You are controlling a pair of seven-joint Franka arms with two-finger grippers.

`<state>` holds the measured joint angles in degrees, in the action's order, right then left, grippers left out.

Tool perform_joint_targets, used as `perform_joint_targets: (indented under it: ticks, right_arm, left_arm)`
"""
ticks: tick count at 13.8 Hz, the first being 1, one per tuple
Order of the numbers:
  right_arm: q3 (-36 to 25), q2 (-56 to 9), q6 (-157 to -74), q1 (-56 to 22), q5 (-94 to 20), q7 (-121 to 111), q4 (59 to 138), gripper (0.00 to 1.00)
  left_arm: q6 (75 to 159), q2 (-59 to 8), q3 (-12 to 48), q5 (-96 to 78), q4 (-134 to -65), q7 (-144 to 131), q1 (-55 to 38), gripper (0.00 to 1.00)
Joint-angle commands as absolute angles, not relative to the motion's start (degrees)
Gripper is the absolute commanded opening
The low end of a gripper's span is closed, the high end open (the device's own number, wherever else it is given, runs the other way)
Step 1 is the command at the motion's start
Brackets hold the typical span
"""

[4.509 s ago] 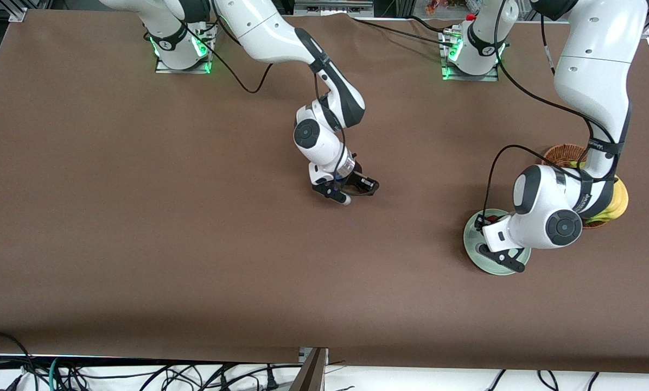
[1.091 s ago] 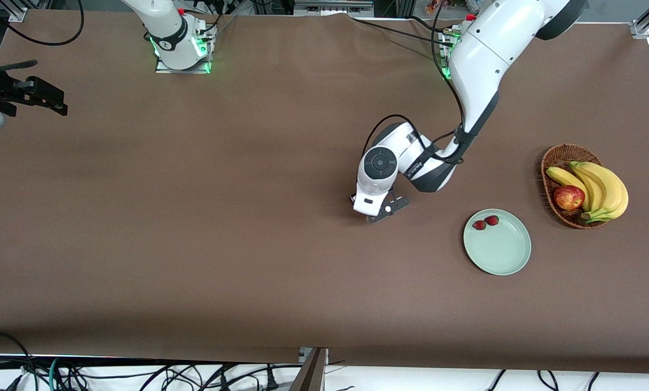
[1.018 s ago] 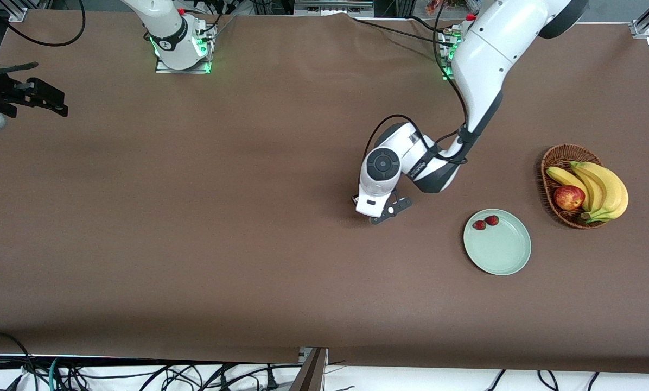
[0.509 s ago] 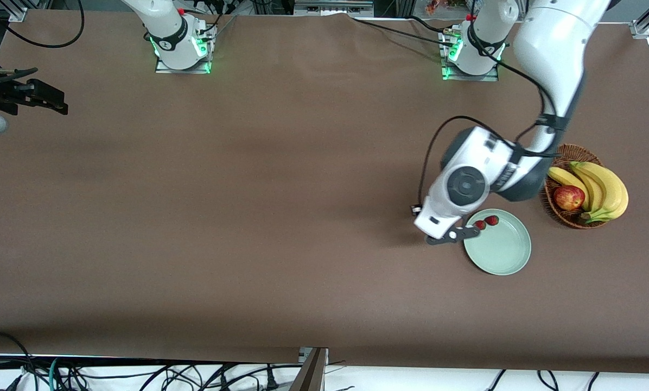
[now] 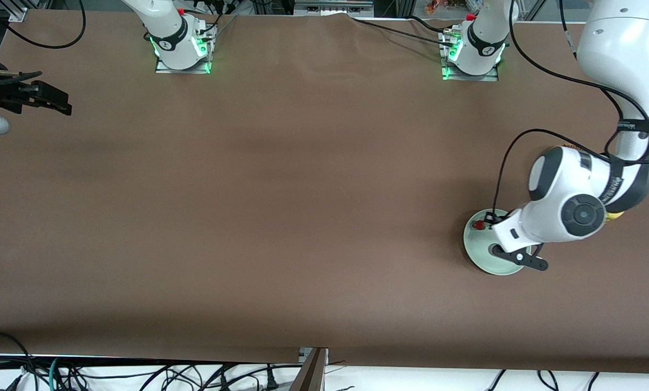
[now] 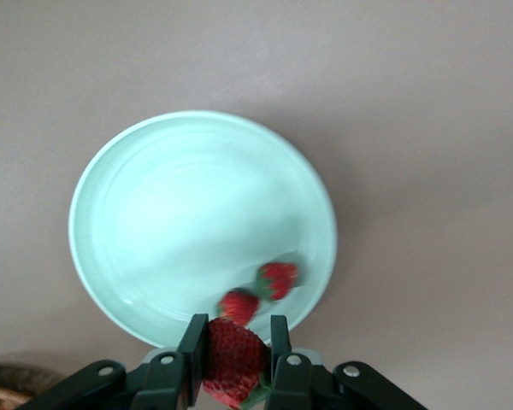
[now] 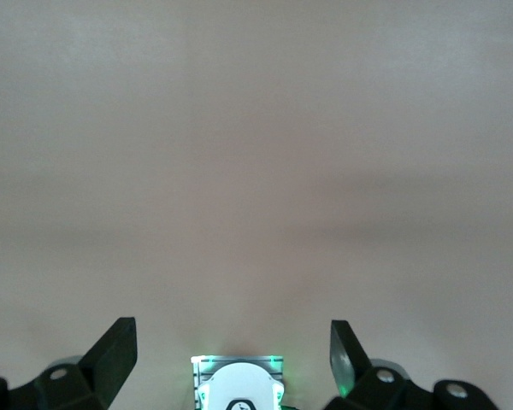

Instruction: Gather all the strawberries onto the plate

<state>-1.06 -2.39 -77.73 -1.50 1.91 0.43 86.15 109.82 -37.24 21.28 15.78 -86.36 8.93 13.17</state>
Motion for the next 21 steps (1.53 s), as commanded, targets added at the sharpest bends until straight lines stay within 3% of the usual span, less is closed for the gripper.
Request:
perform_joint_targets:
  ticks: [1,5,7,9,10,11,12,16,21]
  right_arm:
    - [-0.2,-3.1,-76.4,-0.2,0.6,0.7,84.6,1.0]
    - [-0.4,-4.1,-76.5,-0.3,1.0,0.6,83.8,1.0]
    - [-0.4,-4.1,-76.5,-0.4,1.0,0.8,83.8,1.0]
    - [-0.4,-4.1,-76.6,-0.4,1.0,0.7,83.8,1.0]
    - [-0.4,-4.1,-76.7,-0.4,1.0,0.7,83.8,1.0]
    - [-0.4,-4.1,-76.8,-0.4,1.0,0.7,83.8,1.0]
    - [-0.4,-4.1,-76.9,-0.4,0.9,0.9,83.8,1.0]
    - [-0.4,-4.1,-76.9,-0.4,1.0,0.9,83.8,1.0]
    - [-0.4,-4.1,-77.1,-0.4,0.9,0.7,83.8,1.0]
  left_arm:
    - [114.0,-40.2,21.5,16.2,-85.6,17.3,14.9,0.0]
    - [124.8,-44.0,20.3,16.3,-86.8,24.5,16.6,0.0]
    - [126.3,-45.1,20.2,16.1,-87.4,25.9,17.2,0.0]
    - [126.6,-46.1,20.2,16.2,-87.9,26.0,17.3,0.13]
    - [126.7,-46.2,20.2,16.2,-87.9,26.3,17.3,0.29]
    - [126.7,-46.4,20.2,16.2,-87.9,26.5,17.3,0.51]
    - [126.6,-46.4,20.2,16.2,-87.9,26.6,17.2,1.0]
    - [124.4,-43.3,20.4,16.2,-87.1,31.8,17.5,1.0]
    - [105.2,-29.7,21.7,14.9,-86.1,29.8,14.9,1.0]
